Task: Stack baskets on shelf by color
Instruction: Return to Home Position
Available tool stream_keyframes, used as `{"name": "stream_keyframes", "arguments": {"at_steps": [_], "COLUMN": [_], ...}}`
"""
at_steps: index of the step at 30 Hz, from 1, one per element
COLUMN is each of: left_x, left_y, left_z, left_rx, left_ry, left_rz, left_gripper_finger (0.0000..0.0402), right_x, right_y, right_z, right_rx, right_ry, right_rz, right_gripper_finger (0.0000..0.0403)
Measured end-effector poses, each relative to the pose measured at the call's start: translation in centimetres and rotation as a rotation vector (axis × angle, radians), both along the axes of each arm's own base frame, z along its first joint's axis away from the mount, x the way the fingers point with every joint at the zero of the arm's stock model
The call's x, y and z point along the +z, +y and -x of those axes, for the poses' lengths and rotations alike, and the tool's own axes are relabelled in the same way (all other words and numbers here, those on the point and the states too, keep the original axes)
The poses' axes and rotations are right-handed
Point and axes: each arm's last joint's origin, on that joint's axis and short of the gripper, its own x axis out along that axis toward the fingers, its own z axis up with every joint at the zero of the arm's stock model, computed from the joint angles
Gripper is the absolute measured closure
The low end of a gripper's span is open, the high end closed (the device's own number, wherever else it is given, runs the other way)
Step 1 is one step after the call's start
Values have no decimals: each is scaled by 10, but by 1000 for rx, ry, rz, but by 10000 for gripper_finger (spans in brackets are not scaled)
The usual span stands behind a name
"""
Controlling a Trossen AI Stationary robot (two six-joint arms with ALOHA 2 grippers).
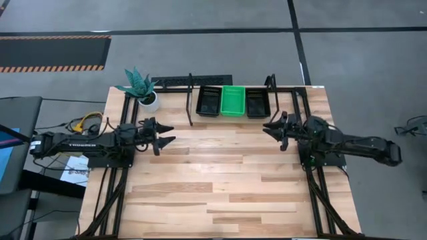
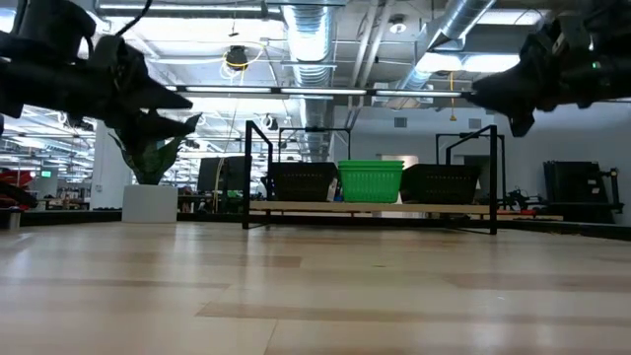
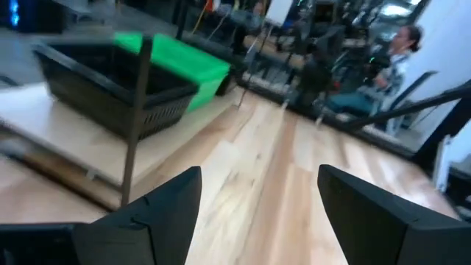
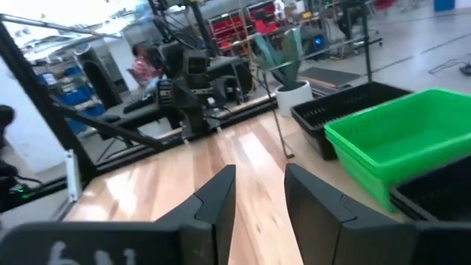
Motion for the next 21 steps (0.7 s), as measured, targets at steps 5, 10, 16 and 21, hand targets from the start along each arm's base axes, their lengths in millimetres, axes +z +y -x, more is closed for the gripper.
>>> {"name": "stream_keyframes", "arguments": {"at_steps": [5,10,16,21], "left_x": [-4,7,18,12], "left_y": [1,-1,-3,-4], "left_z": [1,5,19,31], "left_rx": [27,-3,21,40], "left_ry": [44,-58,-161,-122], "left_rz": [-12,-23,-86,-55], "left_gripper_finger": [140,140,140,140], "right_x": [-18,-28,-28,-28], "right_y": [5,8,11,11], "right_z": [-1,-1,-2,-2], "right_rx": [0,-7,7,10], "right_ry": [-11,24,24,25], "right_rz": [2,-48,-51,-49], "right_gripper_finger": [265,262,264,265]}}
